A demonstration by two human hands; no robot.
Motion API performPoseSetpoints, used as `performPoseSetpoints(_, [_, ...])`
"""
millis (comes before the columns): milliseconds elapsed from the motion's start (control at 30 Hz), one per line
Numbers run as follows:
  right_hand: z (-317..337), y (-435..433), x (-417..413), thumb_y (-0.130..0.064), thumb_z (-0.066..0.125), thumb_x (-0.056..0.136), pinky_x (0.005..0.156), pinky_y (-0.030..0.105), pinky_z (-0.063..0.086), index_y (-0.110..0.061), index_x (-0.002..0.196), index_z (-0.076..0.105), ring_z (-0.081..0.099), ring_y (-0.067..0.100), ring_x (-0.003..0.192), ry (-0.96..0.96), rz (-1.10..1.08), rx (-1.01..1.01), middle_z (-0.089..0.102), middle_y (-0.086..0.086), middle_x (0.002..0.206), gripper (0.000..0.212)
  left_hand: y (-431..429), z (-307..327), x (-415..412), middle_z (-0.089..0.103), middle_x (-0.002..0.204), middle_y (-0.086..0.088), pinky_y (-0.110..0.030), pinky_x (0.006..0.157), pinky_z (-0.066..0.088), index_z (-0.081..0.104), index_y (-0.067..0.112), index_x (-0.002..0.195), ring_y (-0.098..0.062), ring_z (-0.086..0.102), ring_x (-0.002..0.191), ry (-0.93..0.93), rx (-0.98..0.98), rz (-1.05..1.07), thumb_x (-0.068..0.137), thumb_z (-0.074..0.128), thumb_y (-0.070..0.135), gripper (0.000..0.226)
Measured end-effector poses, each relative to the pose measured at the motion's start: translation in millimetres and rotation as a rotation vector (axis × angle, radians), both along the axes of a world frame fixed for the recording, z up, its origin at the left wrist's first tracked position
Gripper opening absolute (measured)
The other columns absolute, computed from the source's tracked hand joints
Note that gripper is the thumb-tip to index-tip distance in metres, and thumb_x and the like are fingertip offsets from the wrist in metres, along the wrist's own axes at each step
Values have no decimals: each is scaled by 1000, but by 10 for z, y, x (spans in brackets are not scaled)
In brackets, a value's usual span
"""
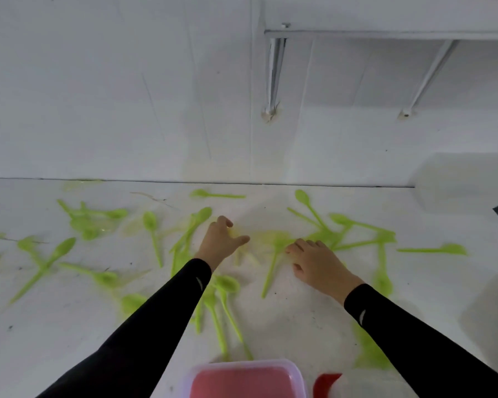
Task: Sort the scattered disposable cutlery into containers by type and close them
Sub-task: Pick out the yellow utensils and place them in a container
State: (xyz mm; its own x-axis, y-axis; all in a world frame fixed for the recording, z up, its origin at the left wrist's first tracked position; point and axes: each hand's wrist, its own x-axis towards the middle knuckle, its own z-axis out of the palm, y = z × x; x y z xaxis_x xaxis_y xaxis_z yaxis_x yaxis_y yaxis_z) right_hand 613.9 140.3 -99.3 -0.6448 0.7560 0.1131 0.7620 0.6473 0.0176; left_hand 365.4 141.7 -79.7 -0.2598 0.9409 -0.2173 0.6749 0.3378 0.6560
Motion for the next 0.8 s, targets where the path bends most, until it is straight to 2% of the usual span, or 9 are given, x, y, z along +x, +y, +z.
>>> performPoseSetpoints(133, [51,-82,18,-15,64,57,47,29,43,-14,85,63,57,23,53,26,-48,-49,58,3,74,28,105,-81,7,64,106,-7,-24,68,40,59,14,114,-19,56,79,-15,-32,-78,84,71,19,33])
performPoseSetpoints(233, [158,-59,108,-3,63,72,53,34,41,-9,86,58,55,26,60,188,-155,-191,52,4,85,16,133,-81,-66,65,104,-7,-24,72,38,60,14,113,-24,58,90,8,63,-161,92,62,20,22])
performPoseSetpoints(300, [258,-13,143,-4,59,81,61,31,42,-12,85,58,51,16,64,334,-225,-341,46,-3,85,9,138,-34,-130,61,93,-6,-28,72,42,59,15,115,-29,60,90,-44,134,-175,95,56,16,20])
performPoseSetpoints(400, [476,46,42,-1,64,80,60,17,38,-15,83,64,46,3,59,619,-331,-438,48,-9,74,14,97,95,-275,58,93,-10,-38,66,58,55,16,110,-24,66,74,-438,156,-32,98,47,6,17])
performPoseSetpoints(500, [673,148,-172,-4,64,85,52,10,36,-12,86,69,45,-1,52,839,-432,-533,53,-14,65,9,8,227,-420,62,100,-11,-36,62,60,51,10,113,-24,69,70,-766,173,112,99,46,3,17])
performPoseSetpoints(567, [776,242,-337,-7,59,90,51,11,35,-10,85,69,44,-1,51,973,-482,-579,56,-9,65,12,-63,311,-496,66,98,-11,-33,61,58,52,10,116,-22,67,67,-859,176,167,97,50,3,21])
performPoseSetpoints(667, [880,370,-536,-6,42,96,59,23,49,-9,84,63,57,12,63,1151,-544,-714,52,-5,64,24,-169,368,-590,65,95,-10,-30,59,54,57,14,116,-19,62,66,-883,176,175,96,49,4,24])
performPoseSetpoints(700, [883,405,-568,-7,39,97,60,27,51,-11,86,62,60,17,67,1109,-552,-726,52,-4,67,26,-195,370,-606,63,95,-11,-30,59,53,59,14,115,-19,61,66,-887,173,169,97,47,4,23])
performPoseSetpoints(800, [748,476,-570,-13,45,95,61,23,43,-15,98,62,58,18,74,653,-519,-603,56,-1,83,18,-250,364,-604,56,94,-10,-32,57,54,60,13,111,-22,66,67,-919,157,162,98,43,4,23])
